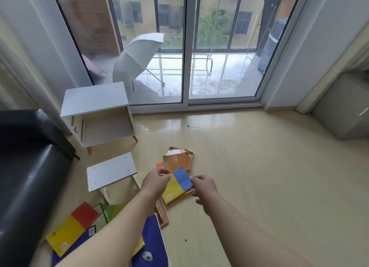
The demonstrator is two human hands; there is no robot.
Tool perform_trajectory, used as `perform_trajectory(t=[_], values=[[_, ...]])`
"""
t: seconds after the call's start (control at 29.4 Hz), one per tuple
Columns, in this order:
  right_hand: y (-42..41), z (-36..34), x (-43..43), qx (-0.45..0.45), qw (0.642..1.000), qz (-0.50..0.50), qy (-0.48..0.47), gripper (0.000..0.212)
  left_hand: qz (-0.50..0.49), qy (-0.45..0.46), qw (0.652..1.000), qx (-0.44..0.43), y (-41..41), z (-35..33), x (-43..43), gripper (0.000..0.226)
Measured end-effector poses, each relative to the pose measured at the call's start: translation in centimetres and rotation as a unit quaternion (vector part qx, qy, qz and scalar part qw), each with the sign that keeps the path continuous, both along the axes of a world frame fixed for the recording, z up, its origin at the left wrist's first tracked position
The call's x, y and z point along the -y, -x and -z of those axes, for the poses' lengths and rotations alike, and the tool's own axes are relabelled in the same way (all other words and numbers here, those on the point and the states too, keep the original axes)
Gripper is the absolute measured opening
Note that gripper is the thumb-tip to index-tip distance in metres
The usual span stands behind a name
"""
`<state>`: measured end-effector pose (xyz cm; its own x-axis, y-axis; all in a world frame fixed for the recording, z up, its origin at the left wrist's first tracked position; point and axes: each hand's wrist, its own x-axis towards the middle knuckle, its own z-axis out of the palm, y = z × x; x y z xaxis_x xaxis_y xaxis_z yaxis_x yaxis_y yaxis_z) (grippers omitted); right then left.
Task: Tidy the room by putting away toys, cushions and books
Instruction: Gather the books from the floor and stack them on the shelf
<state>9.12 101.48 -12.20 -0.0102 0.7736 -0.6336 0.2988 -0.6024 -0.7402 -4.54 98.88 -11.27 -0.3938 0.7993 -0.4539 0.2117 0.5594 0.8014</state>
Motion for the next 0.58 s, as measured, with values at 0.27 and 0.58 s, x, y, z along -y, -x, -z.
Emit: perform_trajectory(t=[0.27,0.58], values=[[-0.6,-0.1,-15.1,-0.009,0.999,-0.031,-0.005,0.009,-0.028,-0.008,0.999,0.019,-1.1,1.3,-15.4,0.020],[4.3,-1.1,-33.4,-0.014,0.999,-0.046,0.000,0.011,-0.026,-0.009,1.000,0.006,3.1,0.2,-33.2,0.020]])
